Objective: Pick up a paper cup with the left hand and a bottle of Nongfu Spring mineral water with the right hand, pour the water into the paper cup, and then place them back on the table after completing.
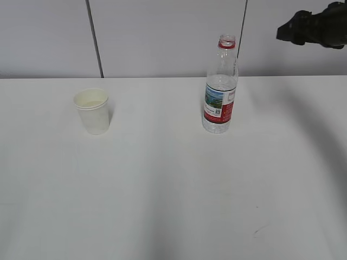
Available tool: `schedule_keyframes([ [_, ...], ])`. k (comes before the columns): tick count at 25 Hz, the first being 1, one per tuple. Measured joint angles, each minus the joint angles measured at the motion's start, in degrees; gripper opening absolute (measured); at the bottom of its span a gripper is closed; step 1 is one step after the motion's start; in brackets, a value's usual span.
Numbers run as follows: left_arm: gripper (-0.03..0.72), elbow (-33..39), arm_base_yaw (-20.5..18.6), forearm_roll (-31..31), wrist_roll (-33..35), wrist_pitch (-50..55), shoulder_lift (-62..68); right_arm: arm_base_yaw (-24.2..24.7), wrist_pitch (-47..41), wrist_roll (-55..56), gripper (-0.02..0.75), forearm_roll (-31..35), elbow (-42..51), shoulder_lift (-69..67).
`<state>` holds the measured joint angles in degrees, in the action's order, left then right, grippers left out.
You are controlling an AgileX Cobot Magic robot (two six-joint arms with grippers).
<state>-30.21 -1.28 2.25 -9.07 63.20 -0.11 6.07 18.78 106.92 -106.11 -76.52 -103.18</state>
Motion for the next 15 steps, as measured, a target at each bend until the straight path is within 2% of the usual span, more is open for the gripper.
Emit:
schedule_keyframes([
  [9, 0.300, 0.00, 0.00, -0.05, 0.00, 0.00, 0.00, 0.00, -7.85, 0.00, 0.589, 0.10, 0.00, 0.00],
  [15, 0.300, 0.00, 0.00, -0.05, 0.00, 0.00, 0.00, 0.23, -9.06, 0.00, 0.589, 0.20, 0.36, 0.00],
])
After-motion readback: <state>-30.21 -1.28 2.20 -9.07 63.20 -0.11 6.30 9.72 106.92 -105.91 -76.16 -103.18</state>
